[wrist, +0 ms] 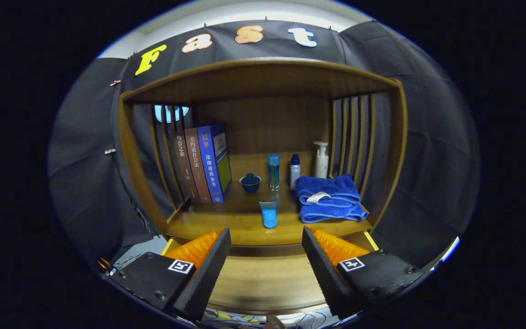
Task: Pull open the drawer, take out the items inside it, and place them on the countertop above the cabinet.
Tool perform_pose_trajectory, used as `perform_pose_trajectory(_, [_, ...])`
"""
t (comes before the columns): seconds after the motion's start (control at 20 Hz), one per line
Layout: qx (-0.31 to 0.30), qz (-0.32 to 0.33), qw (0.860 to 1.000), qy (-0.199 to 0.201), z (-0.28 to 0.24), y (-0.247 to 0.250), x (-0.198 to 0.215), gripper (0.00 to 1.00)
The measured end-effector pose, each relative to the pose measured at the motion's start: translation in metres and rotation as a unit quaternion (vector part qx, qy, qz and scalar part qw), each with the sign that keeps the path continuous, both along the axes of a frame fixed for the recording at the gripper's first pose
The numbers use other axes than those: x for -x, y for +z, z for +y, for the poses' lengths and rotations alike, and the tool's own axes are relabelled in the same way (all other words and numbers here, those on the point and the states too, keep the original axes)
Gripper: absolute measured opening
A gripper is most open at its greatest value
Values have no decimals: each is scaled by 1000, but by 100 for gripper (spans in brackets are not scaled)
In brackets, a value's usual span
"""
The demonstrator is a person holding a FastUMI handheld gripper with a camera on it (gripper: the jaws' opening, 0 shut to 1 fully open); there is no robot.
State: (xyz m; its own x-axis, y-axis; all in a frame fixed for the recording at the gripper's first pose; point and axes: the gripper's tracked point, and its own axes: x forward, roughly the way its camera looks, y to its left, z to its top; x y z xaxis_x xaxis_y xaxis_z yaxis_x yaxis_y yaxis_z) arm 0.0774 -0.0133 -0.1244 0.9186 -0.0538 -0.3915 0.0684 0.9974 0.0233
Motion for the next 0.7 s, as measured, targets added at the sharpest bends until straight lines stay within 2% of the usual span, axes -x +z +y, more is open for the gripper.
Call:
perform_pose_trajectory(0.35, [-8, -27, 1000, 9, 3, -45, 90, 99])
perform_pose_trajectory(0.7, [1, -7, 1000, 6, 5, -118, 130, 99])
